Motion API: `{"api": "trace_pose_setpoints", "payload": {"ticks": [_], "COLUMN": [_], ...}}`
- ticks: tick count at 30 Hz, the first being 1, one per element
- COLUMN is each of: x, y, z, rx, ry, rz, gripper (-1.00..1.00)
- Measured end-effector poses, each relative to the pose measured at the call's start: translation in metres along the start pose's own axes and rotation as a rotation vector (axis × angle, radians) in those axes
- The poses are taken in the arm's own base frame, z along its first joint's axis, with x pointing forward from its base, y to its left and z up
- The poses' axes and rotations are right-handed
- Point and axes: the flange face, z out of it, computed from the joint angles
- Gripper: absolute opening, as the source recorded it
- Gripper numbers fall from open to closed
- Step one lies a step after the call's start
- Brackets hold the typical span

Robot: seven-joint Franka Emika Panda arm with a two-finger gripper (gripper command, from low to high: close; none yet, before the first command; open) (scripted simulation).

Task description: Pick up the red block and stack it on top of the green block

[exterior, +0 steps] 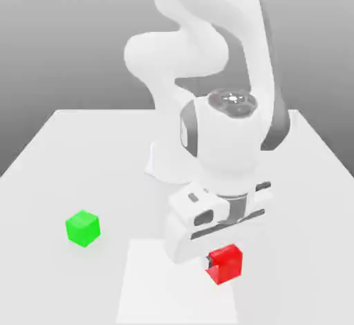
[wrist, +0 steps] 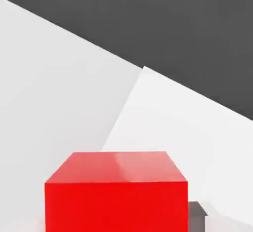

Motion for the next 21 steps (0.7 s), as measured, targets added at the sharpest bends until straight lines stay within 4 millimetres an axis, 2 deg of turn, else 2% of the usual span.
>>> {"api": "trace_pose_setpoints", "payload": {"ticks": [1,4,8,12,14,21], "x": [0.008,0.012,-0.009,-0.047,-0.054,-0.054], "y": [0.033,0.119,0.194,0.267,0.275,0.272], "z": [-0.005,-0.017,-0.028,-0.031,-0.024,0.013], "rx": [-0.007,-0.022,-0.023,0.001,0.030,0.079], "ry": [0.003,0.007,0.002,-0.007,-0.013,-0.025], "rz": [0.033,0.082,0.067,0.084,0.084,0.080], "gripper": [-1.00,-1.00,-1.00,-1.00,-1.00,-1.00]}}
